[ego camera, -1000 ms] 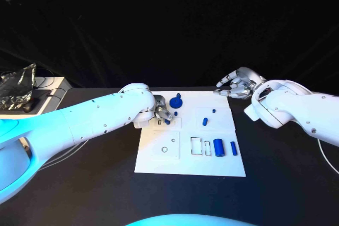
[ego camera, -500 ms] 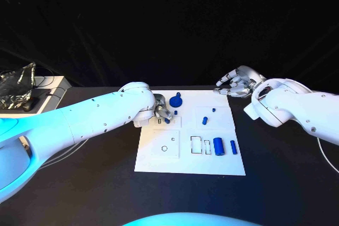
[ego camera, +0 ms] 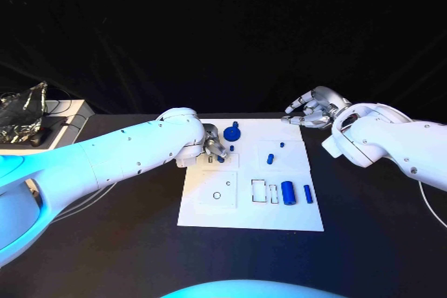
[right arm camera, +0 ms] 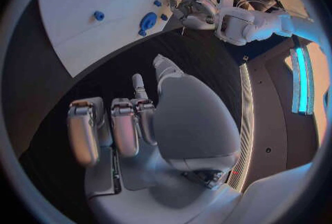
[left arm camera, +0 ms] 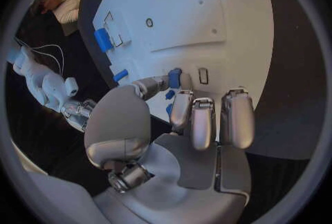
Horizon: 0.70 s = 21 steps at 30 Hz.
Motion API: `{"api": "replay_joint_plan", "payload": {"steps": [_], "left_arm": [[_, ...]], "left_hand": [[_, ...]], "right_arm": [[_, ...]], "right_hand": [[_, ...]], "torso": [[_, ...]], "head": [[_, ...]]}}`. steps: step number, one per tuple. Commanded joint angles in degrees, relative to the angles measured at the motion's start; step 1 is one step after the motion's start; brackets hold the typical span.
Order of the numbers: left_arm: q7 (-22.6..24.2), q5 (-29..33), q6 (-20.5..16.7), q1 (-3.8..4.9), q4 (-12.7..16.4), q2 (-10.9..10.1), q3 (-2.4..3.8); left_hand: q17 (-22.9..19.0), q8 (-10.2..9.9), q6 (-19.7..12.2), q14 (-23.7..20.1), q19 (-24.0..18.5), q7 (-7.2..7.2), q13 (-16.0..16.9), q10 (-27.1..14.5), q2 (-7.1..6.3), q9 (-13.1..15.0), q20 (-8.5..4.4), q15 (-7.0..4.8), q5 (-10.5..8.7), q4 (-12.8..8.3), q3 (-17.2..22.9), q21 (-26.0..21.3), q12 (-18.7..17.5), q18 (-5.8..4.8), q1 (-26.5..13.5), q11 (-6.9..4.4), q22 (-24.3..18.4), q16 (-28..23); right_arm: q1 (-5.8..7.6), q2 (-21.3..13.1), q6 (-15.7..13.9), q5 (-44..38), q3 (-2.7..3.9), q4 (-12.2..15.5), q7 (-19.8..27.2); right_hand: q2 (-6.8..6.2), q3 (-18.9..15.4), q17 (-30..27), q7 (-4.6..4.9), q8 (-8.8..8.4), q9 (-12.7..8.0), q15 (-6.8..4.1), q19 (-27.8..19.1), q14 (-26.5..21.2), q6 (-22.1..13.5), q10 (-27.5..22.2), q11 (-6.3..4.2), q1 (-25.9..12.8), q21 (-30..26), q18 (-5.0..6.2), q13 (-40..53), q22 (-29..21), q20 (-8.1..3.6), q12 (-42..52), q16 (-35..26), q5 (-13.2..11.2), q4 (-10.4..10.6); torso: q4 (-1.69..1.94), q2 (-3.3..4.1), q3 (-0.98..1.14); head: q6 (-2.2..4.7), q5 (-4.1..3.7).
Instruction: Assemble the parts on the task board
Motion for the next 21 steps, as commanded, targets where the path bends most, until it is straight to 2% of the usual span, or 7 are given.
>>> {"api": "replay_joint_plan", "payload": {"steps": [1, 6, 15, 21], "left_arm": [[-0.4, 0.4, 2.7, -0.5, 0.0, 0.2, -0.37], [-0.4, 0.4, 2.6, -0.5, -0.1, 0.2, -0.39], [-0.4, 0.4, 2.5, -0.5, -0.7, 0.5, -0.44], [-0.5, 0.4, 2.3, -0.5, -1.1, 0.6, -0.48]], "left_hand": [[15.1, -0.4, 3.1, 6.1, 0.2, -2.68, -0.1, 0.0, 0.22, 10.3, -0.41, -0.35, -0.31, -1.0, 0.4, 0.0, -0.3, -1.08, -0.6, -0.36, 0.0, 0.3], [15.1, -0.8, 3.4, 6.1, 0.2, -2.71, 0.0, 0.0, 0.44, 10.6, -0.46, -0.38, -0.48, 0.1, -1.8, 0.0, -0.2, -1.08, -1.0, -0.39, 0.0, 0.3], [15.1, -0.9, 3.5, 6.1, 0.2, -2.72, -0.1, 0.0, 0.51, 10.7, -0.47, -0.39, -0.54, 0.4, -2.4, -0.1, -0.3, -1.07, -1.1, -0.38, 0.0, 0.3], [15.1, -1.4, 3.8, 6.1, 0.2, -2.7, -0.1, -0.1, 0.67, 11.1, -0.51, -0.41, -0.87, 1.9, -5.6, -0.2, -0.3, -1.06, -1.3, -0.38, -0.1, 0.3]], "right_arm": [[-0.02, 0.0, 0.6, -0.5, 0.01, 0.1, 0.3], [-0.02, 0.0, 0.6, -0.5, 0.01, 0.1, 0.3], [-0.02, -0.1, 0.6, -0.5, 0.01, 0.3, 0.3], [-0.02, -0.2, 0.5, -0.5, 0.01, 0.4, 0.4]], "right_hand": [[0.2, 0.3, 15.1, -0.07, 0.06, 0.0, -0.22, 5.0, 6.0, -0.4, 3.6, -0.02, -0.5, -0.2, -0.29, 12.7, 13.6, -0.13, -0.2, 0.4, -0.1, -0.1], [0.2, 0.3, 15.1, -0.07, 0.06, 0.0, -0.22, 5.0, 6.0, -0.4, 3.6, -0.02, -0.5, -0.2, -0.29, 12.7, 13.6, -0.13, -0.2, 0.4, -0.1, -0.1], [0.2, 0.3, 15.1, -0.07, 0.06, 0.0, -0.22, 5.0, 6.0, -0.4, 3.6, -0.02, -0.5, -0.2, -0.29, 12.7, 13.6, -0.13, -0.2, 0.4, -0.1, -0.1], [0.2, 0.3, 15.1, -0.07, 0.06, 0.0, -0.22, 5.0, 6.0, -0.4, 3.6, -0.02, -0.5, -0.2, -0.29, 12.7, 13.6, -0.13, -0.2, 0.4, -0.1, -0.1]], "torso": [[-0.01, 0.01, 0.0], [-0.05, 0.05, 0.0], [-0.04, 0.05, -0.01], [-0.02, 0.03, 0.02]], "head": [[-0.01, 0.05], [-0.05, 0.06], [-0.13, -0.02], [-0.15, -0.07]]}}
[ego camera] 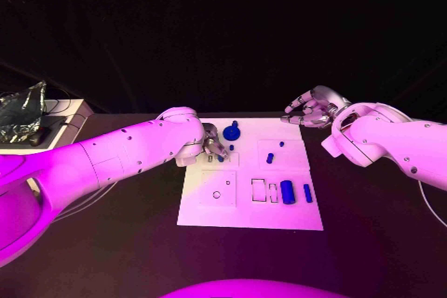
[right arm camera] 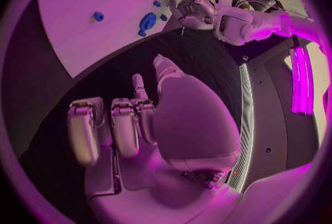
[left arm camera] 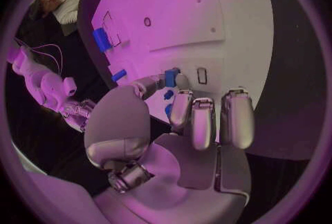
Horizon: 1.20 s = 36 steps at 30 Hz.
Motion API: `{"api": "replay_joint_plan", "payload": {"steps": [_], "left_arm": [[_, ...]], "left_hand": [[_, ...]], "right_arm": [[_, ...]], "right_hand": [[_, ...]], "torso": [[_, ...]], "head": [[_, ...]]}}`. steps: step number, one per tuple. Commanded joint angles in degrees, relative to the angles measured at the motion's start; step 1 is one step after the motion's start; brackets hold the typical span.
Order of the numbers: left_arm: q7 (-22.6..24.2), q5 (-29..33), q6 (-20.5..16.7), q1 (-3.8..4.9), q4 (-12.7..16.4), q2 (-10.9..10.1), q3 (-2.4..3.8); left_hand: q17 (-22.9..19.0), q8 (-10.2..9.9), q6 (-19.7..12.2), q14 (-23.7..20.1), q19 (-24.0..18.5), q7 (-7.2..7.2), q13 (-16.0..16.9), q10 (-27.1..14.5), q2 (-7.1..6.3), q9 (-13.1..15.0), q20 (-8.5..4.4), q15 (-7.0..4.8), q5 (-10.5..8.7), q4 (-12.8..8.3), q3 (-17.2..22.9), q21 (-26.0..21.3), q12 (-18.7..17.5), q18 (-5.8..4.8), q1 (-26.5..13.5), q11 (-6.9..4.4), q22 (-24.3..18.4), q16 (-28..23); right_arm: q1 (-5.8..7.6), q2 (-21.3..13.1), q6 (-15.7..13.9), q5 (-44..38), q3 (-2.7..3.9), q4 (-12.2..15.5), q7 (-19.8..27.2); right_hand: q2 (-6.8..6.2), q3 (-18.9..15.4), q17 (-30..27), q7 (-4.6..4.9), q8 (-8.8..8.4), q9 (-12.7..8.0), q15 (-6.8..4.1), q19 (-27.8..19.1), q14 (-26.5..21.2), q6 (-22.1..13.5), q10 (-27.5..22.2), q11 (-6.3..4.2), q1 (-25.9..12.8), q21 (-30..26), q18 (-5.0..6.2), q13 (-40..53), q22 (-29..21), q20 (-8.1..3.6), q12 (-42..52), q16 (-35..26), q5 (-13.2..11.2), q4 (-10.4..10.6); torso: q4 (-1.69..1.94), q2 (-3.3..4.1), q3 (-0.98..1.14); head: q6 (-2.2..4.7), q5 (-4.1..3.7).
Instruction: Assemble the parts on the task board
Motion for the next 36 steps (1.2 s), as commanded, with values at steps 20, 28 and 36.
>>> {"api": "replay_joint_plan", "payload": {"steps": [20, 28, 36], "left_arm": [[-0.7, 0.0, 2.3, -0.52, -0.4, 0.1, -0.39], [-0.8, -0.9, 1.3, -0.53, -0.8, 0.1, -0.37], [-0.7, -1.4, 0.3, -0.53, -1.0, 0.0, -0.17]], "left_hand": [[15.1, -1.6, 1.1, 6.1, 0.1, 0.15, 0.0, -0.2, -0.53, 1.1, -0.31, -0.38, -1.15, 4.8, -10.8, -0.3, -0.1, -1.06, 0.0, -0.3, 0.0, 0.2], [15.1, -2.0, 1.2, 6.1, 0.1, 0.15, 0.0, -0.2, -0.1, 1.6, -0.3, -0.38, -3.34, 6.5, -13.2, -0.4, -0.1, -1.06, 1.1, -0.29, 0.0, 0.2], [15.1, -2.4, 1.3, 6.1, 0.0, 0.21, -0.1, -0.3, 0.11, 2.0, -0.28, -0.35, -6.26, 8.8, -15.6, -0.5, -0.1, -1.03, 1.9, -0.24, -0.1, 0.2]], "right_arm": [[-0.02, -0.2, 0.5, -0.5, 0.02, 0.2, 0.5], [-0.02, -0.3, 0.4, -0.5, 0.02, 0.2, 0.5], [-0.02, -0.3, 0.5, -0.5, 0.02, 0.2, 0.5]], "right_hand": [[0.12, 0.3, 15.1, -0.06, 0.16, 0.2, -0.22, 5.0, 6.0, -0.5, 3.6, -0.01, -0.6, -0.3, -0.27, 12.6, 13.5, -0.12, -0.2, 0.4, -0.2, -0.1], [0.12, 0.3, 15.1, -0.06, 0.16, 0.2, -0.22, 5.0, 6.0, -0.5, 3.6, -0.01, -0.6, -0.3, -0.27, 12.6, 13.5, -0.12, -0.2, 0.4, -0.2, -0.1], [0.12, 0.3, 15.1, -0.06, 0.16, 0.2, -0.22, 5.0, 6.0, -0.5, 3.6, -0.01, -0.6, -0.3, -0.27, 12.6, 13.5, -0.12, -0.2, 0.4, -0.2, -0.1]], "torso": [[0.04, -0.02, 0.0], [0.0, -0.01, 0.02], [0.0, 0.01, 0.0]], "head": [[-0.12, -0.07], [0.01, -0.08], [-0.03, -0.08]]}}
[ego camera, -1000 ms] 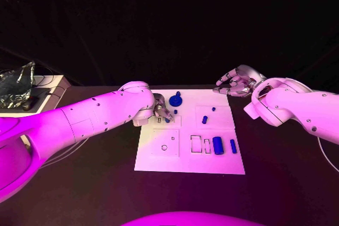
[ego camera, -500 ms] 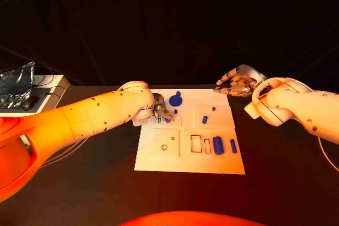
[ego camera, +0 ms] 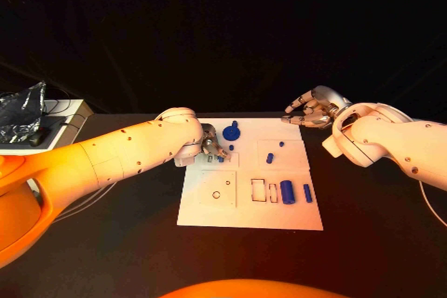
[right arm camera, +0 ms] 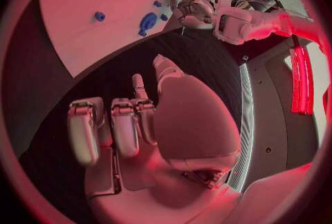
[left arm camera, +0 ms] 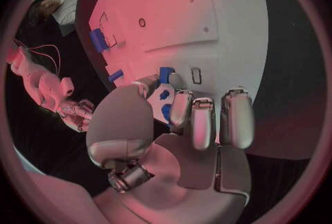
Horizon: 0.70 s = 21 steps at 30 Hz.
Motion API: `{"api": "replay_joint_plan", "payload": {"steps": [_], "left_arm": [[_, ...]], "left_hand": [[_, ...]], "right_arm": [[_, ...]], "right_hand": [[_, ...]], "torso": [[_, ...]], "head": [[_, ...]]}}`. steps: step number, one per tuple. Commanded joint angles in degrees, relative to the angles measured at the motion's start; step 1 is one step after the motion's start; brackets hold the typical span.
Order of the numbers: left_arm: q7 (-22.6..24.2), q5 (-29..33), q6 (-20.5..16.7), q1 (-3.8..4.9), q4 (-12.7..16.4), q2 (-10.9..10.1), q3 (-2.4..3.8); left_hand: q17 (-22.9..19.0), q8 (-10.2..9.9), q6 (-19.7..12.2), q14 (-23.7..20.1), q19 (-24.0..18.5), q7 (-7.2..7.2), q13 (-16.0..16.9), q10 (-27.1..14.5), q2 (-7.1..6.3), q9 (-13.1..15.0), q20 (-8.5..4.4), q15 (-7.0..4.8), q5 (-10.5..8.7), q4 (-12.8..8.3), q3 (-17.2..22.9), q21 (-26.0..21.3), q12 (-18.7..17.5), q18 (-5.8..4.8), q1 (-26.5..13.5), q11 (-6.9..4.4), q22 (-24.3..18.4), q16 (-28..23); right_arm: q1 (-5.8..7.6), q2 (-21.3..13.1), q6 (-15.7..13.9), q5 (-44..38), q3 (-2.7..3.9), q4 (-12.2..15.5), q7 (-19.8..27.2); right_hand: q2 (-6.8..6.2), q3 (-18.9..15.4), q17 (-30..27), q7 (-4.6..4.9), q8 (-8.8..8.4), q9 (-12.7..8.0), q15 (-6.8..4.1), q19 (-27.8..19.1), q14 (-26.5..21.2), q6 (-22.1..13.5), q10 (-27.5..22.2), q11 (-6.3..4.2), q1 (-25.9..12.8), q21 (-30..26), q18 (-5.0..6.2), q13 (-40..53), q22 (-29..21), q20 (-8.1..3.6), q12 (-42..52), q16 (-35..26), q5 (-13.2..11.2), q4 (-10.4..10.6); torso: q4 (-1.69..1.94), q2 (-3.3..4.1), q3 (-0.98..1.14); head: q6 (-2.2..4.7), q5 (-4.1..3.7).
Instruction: Assemble the parts on the task board
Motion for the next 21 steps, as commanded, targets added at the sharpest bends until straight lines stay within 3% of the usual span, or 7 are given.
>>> {"api": "replay_joint_plan", "payload": {"steps": [1, 11, 12, 13, 14, 21], "left_arm": [[-0.6, -1.0, 0.1, -0.39, -0.3, 0.0, -0.16], [-0.5, -1.2, -0.8, -0.4, -0.1, -0.2, -0.01], [-0.5, -1.2, -0.8, -0.4, -0.1, -0.2, 0.0], [-0.4, -1.2, -0.9, -0.4, -0.1, -0.2, 0.0], [-0.4, -1.2, -0.9, -0.4, -0.1, -0.2, 0.01], [-0.2, -1.0, -1.5, -0.4, 0.7, -0.7, 0.16]], "left_hand": [[15.1, -0.4, 0.0, 6.1, 0.0, 0.4, -0.1, -0.2, 0.24, 0.2, -0.28, -0.35, -1.56, 0.7, -1.2, -0.2, -0.1, -1.04, 0.7, -0.18, 0.0, 0.3], [15.1, -0.9, 0.1, 6.1, 0.1, 0.37, 0.0, -0.2, 1.29, 0.7, -0.27, -0.35, -5.17, 1.0, -3.3, -0.2, 0.1, -1.04, 1.4, -0.19, 0.1, 0.3], [15.1, -1.0, 0.2, 6.1, 0.1, 0.37, 0.0, -0.2, 1.48, 0.7, -0.27, -0.35, -6.35, 1.0, -3.7, -0.3, 0.1, -1.04, 1.5, -0.19, 0.0, 0.3], [15.1, -1.1, 0.3, 6.1, 0.1, 0.36, 0.0, -0.2, 1.73, 0.9, -0.26, -0.35, -9.14, 1.0, -4.4, -0.3, 0.1, -1.04, 1.5, -0.2, 0.1, 0.3], [15.1, -1.1, 0.3, 6.1, 0.1, 0.38, 0.0, -0.2, 1.5, 0.9, -0.27, -0.35, -9.86, 1.2, -5.0, -0.3, 0.1, -1.04, 1.0, -0.18, 0.1, 0.3], [15.1, -1.3, 0.3, 6.1, 0.1, 0.36, -0.2, -0.3, 1.47, 1.1, -0.3, -0.38, -9.96, 1.2, -6.6, -0.3, 0.0, -1.04, 0.2, -0.2, 0.1, 0.3]], "right_arm": [[-0.02, 0.0, 0.5, -0.5, 0.01, 0.1, 0.5], [-0.02, 0.0, 0.6, -0.5, 0.01, 0.0, 0.4], [-0.02, 0.0, 0.6, -0.5, 0.01, 0.0, 0.4], [-0.03, 0.0, 0.7, -0.5, 0.01, 0.0, 0.4], [-0.03, 0.0, 0.7, -0.5, 0.01, 0.0, 0.4], [-0.05, 0.0, 0.7, -0.5, 0.01, 0.0, 0.5]], "right_hand": [[0.12, 0.3, 15.1, 0.15, 0.16, 0.1, -0.22, 5.0, 6.0, -0.3, 3.6, -0.01, -0.6, -0.3, -0.27, 12.7, 13.5, -0.12, -0.2, 0.4, -0.2, -0.1], [0.12, 0.3, 15.1, 0.15, 0.16, 0.1, -0.22, 5.0, 6.0, -0.3, 3.6, -0.01, -0.6, -0.3, -0.27, 12.7, 13.5, -0.12, -0.2, 0.4, -0.2, -0.1], [0.12, 0.3, 15.1, 0.15, 0.16, 0.1, -0.22, 5.0, 6.0, -0.3, 3.6, -0.01, -0.6, -0.3, -0.27, 12.7, 13.5, -0.12, -0.2, 0.4, -0.2, -0.1], [0.12, 0.3, 15.1, 0.15, 0.16, 0.1, -0.22, 5.0, 6.0, -0.3, 3.6, -0.01, -0.6, -0.3, -0.27, 12.7, 13.5, -0.12, -0.2, 0.4, -0.2, -0.1], [0.12, 0.3, 15.1, 0.15, 0.16, 0.1, -0.22, 5.0, 6.0, -0.3, 3.6, -0.01, -0.6, -0.3, -0.27, 12.7, 13.5, -0.12, -0.2, 0.4, -0.2, -0.1], [0.12, 0.3, 15.1, 0.15, 0.16, 0.1, -0.22, 5.0, 6.0, -0.3, 3.6, -0.01, -0.6, -0.3, -0.27, 12.7, 13.5, -0.12, -0.2, 0.4, -0.2, -0.1]], "torso": [[-0.02, 0.01, 0.0], [0.06, 0.0, 0.01], [0.07, -0.01, 0.01], [0.05, -0.02, 0.02], [0.05, -0.01, 0.02], [-0.05, -0.07, 0.02]], "head": [[-0.04, -0.01], [-0.18, -0.09], [-0.19, -0.09], [-0.19, -0.07], [-0.17, -0.06], [-0.22, -0.07]]}}
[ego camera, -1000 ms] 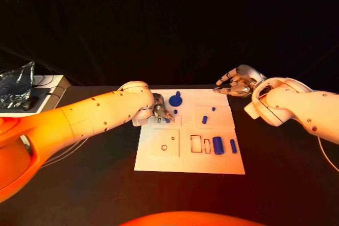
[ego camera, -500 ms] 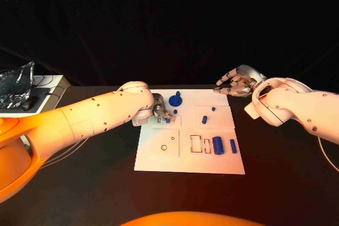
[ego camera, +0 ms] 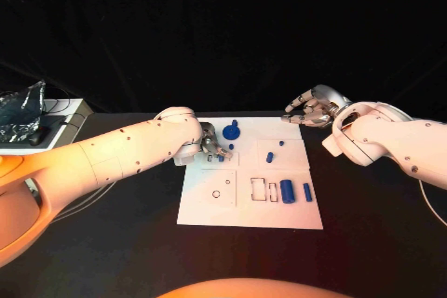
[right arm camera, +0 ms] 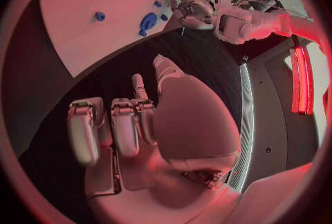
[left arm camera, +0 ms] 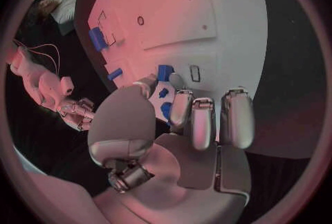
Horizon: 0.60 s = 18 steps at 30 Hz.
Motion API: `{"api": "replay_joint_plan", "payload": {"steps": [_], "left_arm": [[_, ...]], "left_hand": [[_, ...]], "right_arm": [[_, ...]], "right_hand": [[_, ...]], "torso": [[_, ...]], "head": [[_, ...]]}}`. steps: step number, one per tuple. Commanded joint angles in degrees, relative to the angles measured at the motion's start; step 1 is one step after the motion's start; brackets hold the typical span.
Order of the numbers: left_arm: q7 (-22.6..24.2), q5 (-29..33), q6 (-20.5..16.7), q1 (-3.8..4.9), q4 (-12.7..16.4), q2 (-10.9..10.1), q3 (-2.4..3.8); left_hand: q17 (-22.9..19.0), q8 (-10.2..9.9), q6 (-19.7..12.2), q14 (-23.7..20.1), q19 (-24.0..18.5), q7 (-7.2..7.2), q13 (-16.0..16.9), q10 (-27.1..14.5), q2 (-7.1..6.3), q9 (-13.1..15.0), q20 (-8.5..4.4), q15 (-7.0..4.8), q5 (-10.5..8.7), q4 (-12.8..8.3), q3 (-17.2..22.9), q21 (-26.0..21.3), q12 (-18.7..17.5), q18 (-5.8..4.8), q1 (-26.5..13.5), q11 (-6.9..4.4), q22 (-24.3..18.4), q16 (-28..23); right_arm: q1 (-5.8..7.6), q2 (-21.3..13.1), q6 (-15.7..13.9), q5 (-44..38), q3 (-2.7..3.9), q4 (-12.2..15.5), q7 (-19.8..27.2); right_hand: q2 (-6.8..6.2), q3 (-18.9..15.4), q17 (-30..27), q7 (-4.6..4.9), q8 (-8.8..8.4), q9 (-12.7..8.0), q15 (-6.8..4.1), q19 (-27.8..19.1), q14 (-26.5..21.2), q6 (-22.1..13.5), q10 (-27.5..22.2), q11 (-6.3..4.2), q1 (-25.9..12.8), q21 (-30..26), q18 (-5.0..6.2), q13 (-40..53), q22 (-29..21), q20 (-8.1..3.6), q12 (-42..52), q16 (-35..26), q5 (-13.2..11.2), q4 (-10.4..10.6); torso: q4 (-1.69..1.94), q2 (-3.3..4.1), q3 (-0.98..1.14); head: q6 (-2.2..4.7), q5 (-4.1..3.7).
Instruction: Assemble the parts on the task board
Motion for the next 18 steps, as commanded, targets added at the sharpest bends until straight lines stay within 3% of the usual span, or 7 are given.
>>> {"api": "replay_joint_plan", "payload": {"steps": [1, 7, 14, 18], "left_arm": [[-0.2, -0.3, -0.6, -0.23, 0.6, -0.5, -0.02], [0.0, 1.8, -1.0, -0.23, 2.4, -1.5, 0.56], [-0.2, 2.3, -0.7, -0.22, 4.0, -2.7, 1.53], [-0.2, 2.4, -0.5, -0.21, 5.2, -3.5, 1.85]], "left_hand": [[15.1, 0.0, 0.2, 6.1, 0.1, 0.25, -0.1, -0.3, 0.01, 0.1, -0.3, -0.38, -0.22, 0.0, -0.9, -0.3, 0.0, -1.04, -0.8, -0.2, 0.0, 0.3], [14.9, -1.0, -0.9, 6.0, -0.3, 0.61, -1.3, -1.3, 0.28, 0.1, -0.21, -0.21, -0.24, 0.1, -4.1, -0.6, -0.9, -0.92, -1.8, 0.09, -0.5, 0.1], [14.7, -2.7, -1.3, 5.9, -0.6, 1.1, -2.0, -2.0, 2.36, -0.5, 0.11, 0.19, -0.24, 0.1, -10.3, -0.9, -1.2, -0.82, -2.1, 0.54, -0.9, 0.0], [14.5, -3.1, -1.4, 5.9, -0.8, 1.2, -2.2, -2.2, 2.95, -0.6, 0.17, 0.26, -0.24, 0.1, -11.3, -1.2, -1.4, -0.73, -1.5, 0.63, -1.3, -0.1]], "right_arm": [[-0.04, -0.1, 0.7, -0.5, 0.01, 0.0, 0.4], [-0.08, -0.1, 0.7, -0.5, 0.01, 0.0, 0.4], [-0.15, -0.2, 0.7, -0.5, 0.01, 0.0, 0.4], [-0.19, -0.4, 0.7, -0.5, 0.01, 0.0, 0.4]], "right_hand": [[0.12, 0.3, 15.0, 0.15, 0.16, 0.1, -0.22, 5.0, 6.0, -0.3, 3.6, -0.01, -0.6, -0.3, -0.27, 12.7, 13.6, -0.12, -0.2, 0.4, -0.2, -0.1], [0.15, 0.3, 15.0, 0.15, 0.27, 0.2, -0.22, 5.0, 6.0, -0.4, 3.7, -0.01, -0.8, -0.3, -0.26, 12.7, 13.6, -0.11, -0.1, 0.4, -0.1, -0.1], [0.15, 0.3, 15.0, 0.15, 0.27, 0.2, -0.22, 5.0, 6.0, -0.4, 3.7, -0.01, -0.8, -0.3, -0.26, 12.7, 13.6, -0.11, -0.1, 0.4, -0.1, -0.1], [0.15, 0.3, 15.0, 0.15, 0.27, 0.2, -0.22, 5.0, 6.0, -0.4, 3.7, -0.01, -0.8, -0.3, -0.26, 12.7, 13.6, -0.11, -0.1, 0.4, -0.1, -0.1]], "torso": [[-0.04, -0.05, 0.01], [0.1, -0.12, 0.01], [-0.03, -0.14, 0.07], [0.01, -0.08, 0.03]], "head": [[-0.02, -0.06], [-0.01, -0.15], [0.12, -0.02], [0.31, -0.09]]}}
